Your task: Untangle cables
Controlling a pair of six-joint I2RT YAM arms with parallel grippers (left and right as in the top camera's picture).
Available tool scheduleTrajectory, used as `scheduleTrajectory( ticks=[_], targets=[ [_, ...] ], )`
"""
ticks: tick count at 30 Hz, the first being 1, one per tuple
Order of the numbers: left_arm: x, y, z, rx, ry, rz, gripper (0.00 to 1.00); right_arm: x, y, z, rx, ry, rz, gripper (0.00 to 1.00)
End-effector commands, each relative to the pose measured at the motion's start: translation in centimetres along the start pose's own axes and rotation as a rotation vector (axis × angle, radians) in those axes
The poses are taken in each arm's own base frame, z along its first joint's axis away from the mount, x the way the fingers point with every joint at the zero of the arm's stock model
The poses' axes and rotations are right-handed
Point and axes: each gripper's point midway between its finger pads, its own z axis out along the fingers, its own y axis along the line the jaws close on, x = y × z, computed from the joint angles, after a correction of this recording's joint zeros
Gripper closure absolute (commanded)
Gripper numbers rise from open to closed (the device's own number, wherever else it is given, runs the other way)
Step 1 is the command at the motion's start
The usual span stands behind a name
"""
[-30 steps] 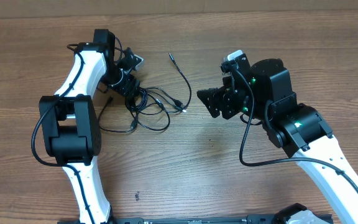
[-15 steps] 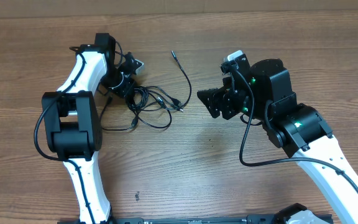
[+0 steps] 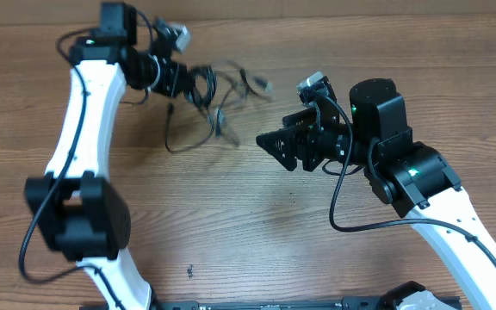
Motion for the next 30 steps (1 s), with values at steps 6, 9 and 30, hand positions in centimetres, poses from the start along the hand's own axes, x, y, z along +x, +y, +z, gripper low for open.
scheduleTrajectory(
  ticks=[6, 9, 30],
  targets=[
    [-3.9, -7.1, -3.1, 0.106, -0.116, -0.436, 0.96, 0.1, 2.9, -0.3, -0.170, 0.028, 0.070, 0.23],
    [-3.7, -8.7, -2.3, 0.136, -0.080, -0.661, 0.96, 0.1, 2.9, -0.3, -0.169, 0.029, 0.090, 0.23],
    [-0.8, -6.8, -0.3, -0.290, -0.102, -0.827, 0.49, 1.9, -4.5, -0.7, 0.261, 0.044, 0.167, 0.24]
  ],
)
